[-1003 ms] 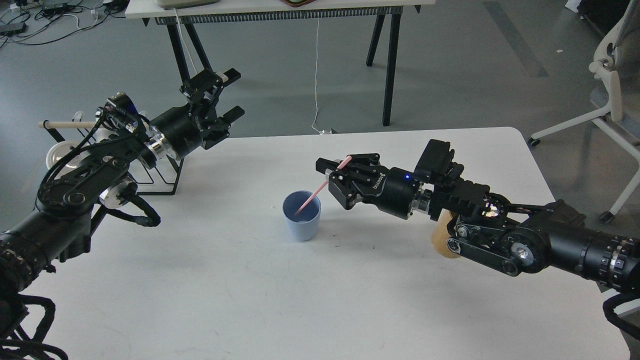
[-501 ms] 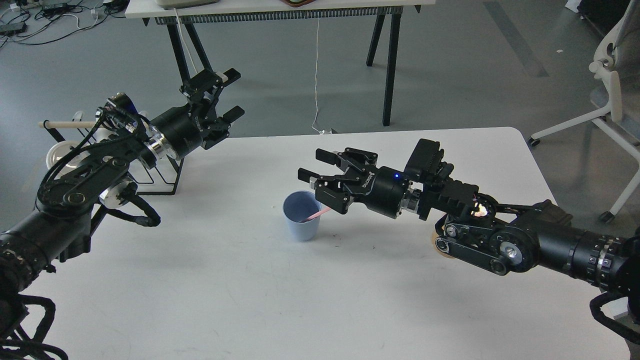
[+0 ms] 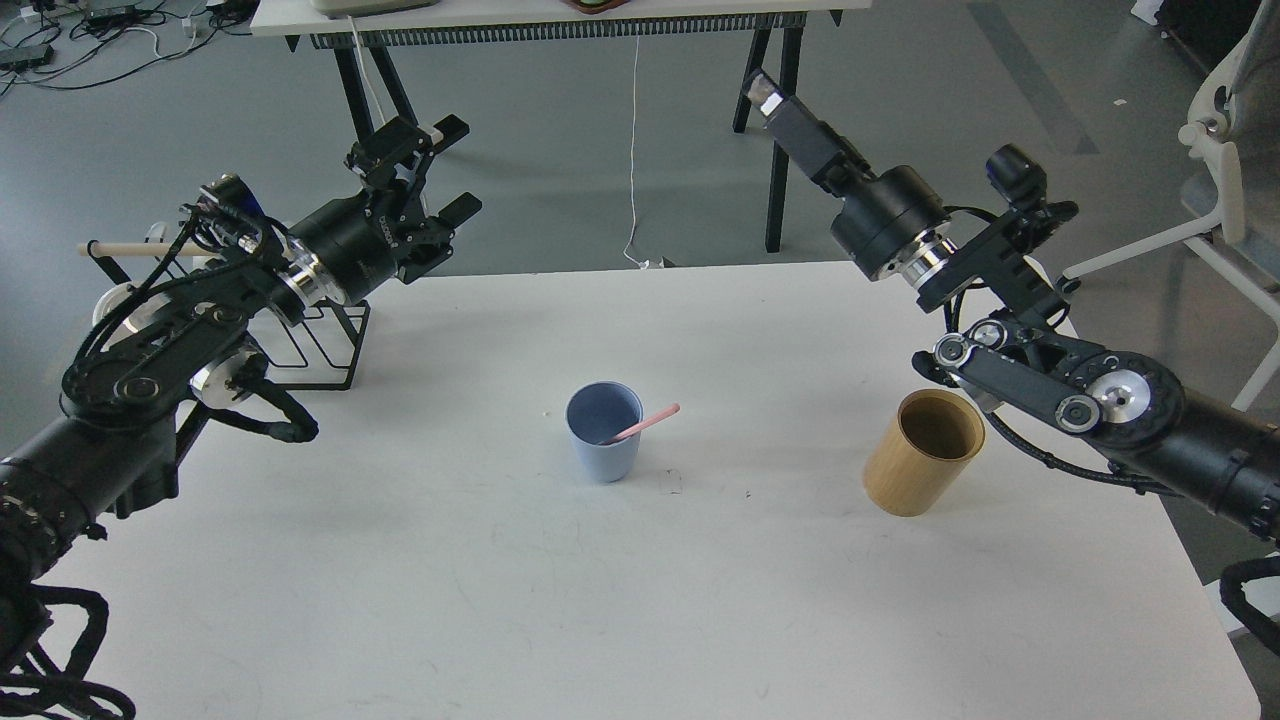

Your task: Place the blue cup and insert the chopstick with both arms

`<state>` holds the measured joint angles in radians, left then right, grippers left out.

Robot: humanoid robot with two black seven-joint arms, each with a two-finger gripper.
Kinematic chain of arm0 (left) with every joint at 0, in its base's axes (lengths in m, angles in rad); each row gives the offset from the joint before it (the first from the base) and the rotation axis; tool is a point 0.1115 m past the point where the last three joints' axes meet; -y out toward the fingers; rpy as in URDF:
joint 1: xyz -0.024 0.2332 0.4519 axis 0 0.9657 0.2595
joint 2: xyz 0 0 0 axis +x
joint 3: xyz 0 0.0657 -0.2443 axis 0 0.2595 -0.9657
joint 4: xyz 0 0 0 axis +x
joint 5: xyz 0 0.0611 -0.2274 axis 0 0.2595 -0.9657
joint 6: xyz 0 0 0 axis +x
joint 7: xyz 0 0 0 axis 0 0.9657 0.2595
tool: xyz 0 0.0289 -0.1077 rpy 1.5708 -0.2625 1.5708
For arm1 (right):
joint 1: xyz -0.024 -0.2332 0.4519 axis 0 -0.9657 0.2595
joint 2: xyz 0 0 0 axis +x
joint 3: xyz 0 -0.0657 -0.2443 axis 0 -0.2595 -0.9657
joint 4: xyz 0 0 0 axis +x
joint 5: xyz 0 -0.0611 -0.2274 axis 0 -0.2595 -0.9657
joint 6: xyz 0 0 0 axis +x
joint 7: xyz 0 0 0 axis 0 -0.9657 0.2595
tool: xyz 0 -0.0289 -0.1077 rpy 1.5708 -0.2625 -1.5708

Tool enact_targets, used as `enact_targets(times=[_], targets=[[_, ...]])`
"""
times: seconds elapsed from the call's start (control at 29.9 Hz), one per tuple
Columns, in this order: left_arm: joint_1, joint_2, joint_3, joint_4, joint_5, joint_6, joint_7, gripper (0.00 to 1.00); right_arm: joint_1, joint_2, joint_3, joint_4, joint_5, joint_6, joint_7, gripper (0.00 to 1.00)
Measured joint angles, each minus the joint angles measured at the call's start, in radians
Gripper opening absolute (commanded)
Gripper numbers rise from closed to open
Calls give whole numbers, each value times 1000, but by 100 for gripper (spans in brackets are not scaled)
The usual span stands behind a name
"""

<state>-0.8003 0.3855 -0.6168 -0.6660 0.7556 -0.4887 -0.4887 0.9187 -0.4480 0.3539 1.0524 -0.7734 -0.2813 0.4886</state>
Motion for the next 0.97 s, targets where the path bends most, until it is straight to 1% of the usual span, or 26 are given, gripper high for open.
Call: enact_targets(times=[0.07, 0.1, 0.2, 0.27, 0.3, 0.33, 0.4, 0.53, 0.6, 0.77, 0.97], targets=[[3, 4, -9, 0, -9, 0, 0, 99, -18, -65, -3, 45, 156, 106, 0, 93], [6, 6, -14, 0, -19, 0, 0, 99, -31, -108, -6, 76, 229, 180, 0, 93], [19, 11, -36, 0, -61, 0, 0, 99, -71, -218, -2, 135, 384, 449, 0, 97], [24, 11, -47, -1, -87, 0, 0, 99, -85, -258, 4, 140, 447, 633, 0, 97], [26, 12, -49, -1, -95, 0, 0, 99, -90, -269, 6, 133, 475, 695, 0, 98], [28, 12, -51, -1, -103, 0, 0, 99, -94, -275, 7, 123, 499, 731, 0, 98], [33, 12, -52, -1, -111, 0, 0, 99, -101, -277, 8, 100, 533, 759, 0, 99], [49, 10, -46, -14, -113, 0, 0, 99, -107, -262, 10, 62, 579, 769, 0, 99], [65, 10, -41, -34, -112, 0, 0, 99, -107, -244, 20, 40, 590, 770, 0, 99], [124, 40, -53, -136, -110, 0, 0, 99, -107, -186, 57, -3, 597, 770, 0, 99], [159, 51, -59, -153, -110, 0, 0, 99, -120, -175, 91, -17, 597, 770, 0, 99]])
